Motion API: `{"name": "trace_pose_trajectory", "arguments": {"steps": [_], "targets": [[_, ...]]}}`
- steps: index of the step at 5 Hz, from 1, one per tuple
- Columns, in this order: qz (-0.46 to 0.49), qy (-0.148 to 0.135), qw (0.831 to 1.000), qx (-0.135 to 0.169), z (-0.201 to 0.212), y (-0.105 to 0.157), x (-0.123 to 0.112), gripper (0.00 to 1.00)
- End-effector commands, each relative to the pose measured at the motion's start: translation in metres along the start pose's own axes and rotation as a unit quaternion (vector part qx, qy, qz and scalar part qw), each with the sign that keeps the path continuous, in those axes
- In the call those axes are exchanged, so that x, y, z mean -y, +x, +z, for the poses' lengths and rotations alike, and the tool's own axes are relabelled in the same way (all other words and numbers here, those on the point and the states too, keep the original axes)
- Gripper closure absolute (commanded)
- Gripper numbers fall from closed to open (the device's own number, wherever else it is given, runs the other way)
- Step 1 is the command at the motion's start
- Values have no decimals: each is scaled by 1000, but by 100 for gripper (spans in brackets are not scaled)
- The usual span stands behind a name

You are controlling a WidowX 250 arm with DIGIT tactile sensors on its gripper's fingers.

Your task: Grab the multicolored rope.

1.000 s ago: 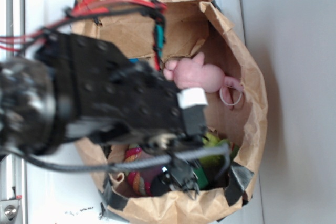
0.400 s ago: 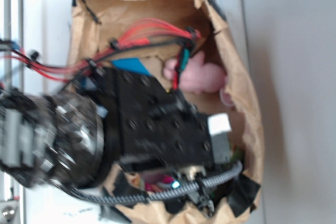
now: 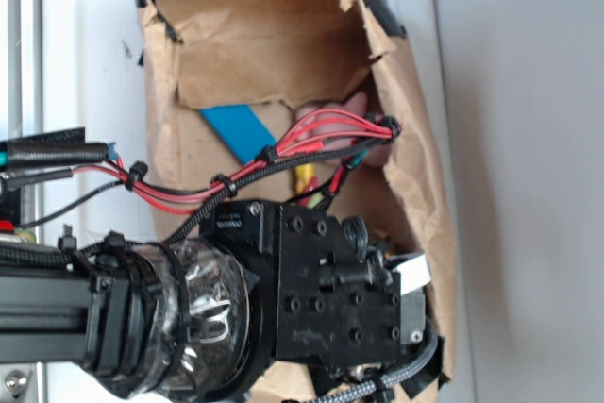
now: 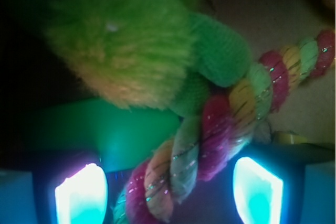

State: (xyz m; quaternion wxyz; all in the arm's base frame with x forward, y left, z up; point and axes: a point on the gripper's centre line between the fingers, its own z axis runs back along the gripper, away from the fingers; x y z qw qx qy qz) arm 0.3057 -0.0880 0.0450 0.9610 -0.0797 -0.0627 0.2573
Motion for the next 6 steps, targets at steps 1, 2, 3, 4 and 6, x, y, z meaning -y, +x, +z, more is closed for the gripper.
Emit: {"name": "trace_pose_trajectory", "arguments": {"steps": [1, 2, 3, 4, 6], "targets": [[23, -2, 999, 39, 4, 2, -11, 100], [49, -15, 997, 56, 19, 7, -18, 100], [64, -27, 995, 73, 29, 13, -21, 100], [68, -38, 994, 72, 38, 16, -24, 100], [145, -69, 986, 43, 71, 52, -50, 100]]}}
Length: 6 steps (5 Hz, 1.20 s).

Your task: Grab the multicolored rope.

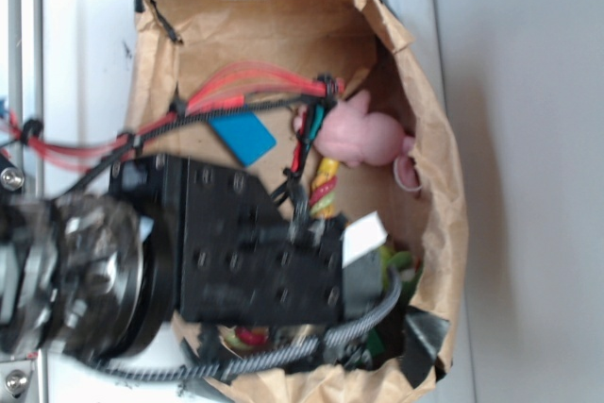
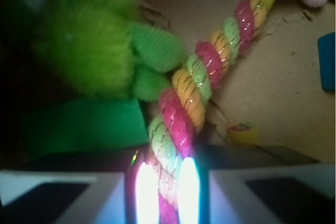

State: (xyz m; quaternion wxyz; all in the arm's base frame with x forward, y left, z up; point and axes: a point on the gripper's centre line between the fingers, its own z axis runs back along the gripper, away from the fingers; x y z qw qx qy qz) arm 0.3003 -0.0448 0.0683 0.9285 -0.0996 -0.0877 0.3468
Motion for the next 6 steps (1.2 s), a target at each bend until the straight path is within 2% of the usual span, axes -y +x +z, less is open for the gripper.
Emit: {"name": "trace_pose_trajectory", "arguments": {"steps": [1, 2, 3, 4, 6], "targets": [[15, -22, 1000, -3, 52, 56, -14, 100], [-59, -20, 998, -25, 65, 67, -19, 100], [-126, 14, 992, -23, 88, 63, -19, 100], [-155, 37, 987, 14, 104, 54, -21, 100], [-207, 5, 978, 12, 138, 37, -34, 100]]}}
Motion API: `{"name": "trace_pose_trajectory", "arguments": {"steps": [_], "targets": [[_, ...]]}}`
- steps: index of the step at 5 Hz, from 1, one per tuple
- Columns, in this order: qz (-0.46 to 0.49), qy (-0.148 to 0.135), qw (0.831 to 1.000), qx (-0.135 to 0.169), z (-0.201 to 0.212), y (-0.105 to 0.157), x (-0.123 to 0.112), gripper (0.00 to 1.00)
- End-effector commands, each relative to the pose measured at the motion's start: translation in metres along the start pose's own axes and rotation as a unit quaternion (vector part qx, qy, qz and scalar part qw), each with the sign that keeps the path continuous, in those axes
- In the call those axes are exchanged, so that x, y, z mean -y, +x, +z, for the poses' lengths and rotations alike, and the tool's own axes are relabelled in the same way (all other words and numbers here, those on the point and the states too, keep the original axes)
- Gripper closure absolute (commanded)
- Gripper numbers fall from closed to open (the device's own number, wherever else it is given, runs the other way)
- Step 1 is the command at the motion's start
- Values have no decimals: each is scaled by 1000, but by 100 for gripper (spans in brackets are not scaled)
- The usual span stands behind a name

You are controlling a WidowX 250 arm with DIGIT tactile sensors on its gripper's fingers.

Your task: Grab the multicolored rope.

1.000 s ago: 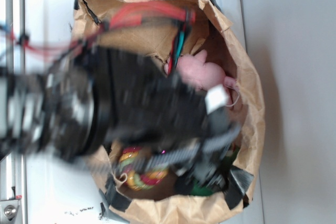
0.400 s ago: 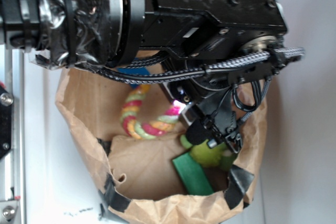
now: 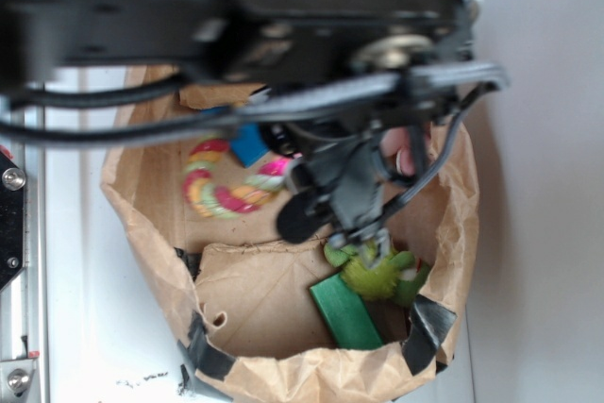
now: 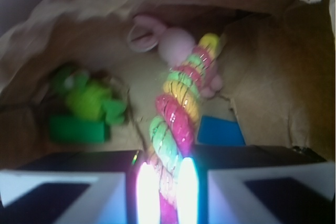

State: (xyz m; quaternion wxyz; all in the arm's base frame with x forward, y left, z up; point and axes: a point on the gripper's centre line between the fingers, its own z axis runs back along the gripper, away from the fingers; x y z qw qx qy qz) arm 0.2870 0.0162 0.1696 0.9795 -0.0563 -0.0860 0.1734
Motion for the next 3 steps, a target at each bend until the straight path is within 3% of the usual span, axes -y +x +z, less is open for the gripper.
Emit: {"name": "trace_pose_trajectory", "arguments": {"steps": [1, 3], "targets": [[-26, -19, 999, 20, 34, -5, -7, 100], [-28, -13, 999, 43, 28, -7, -2, 100]]}}
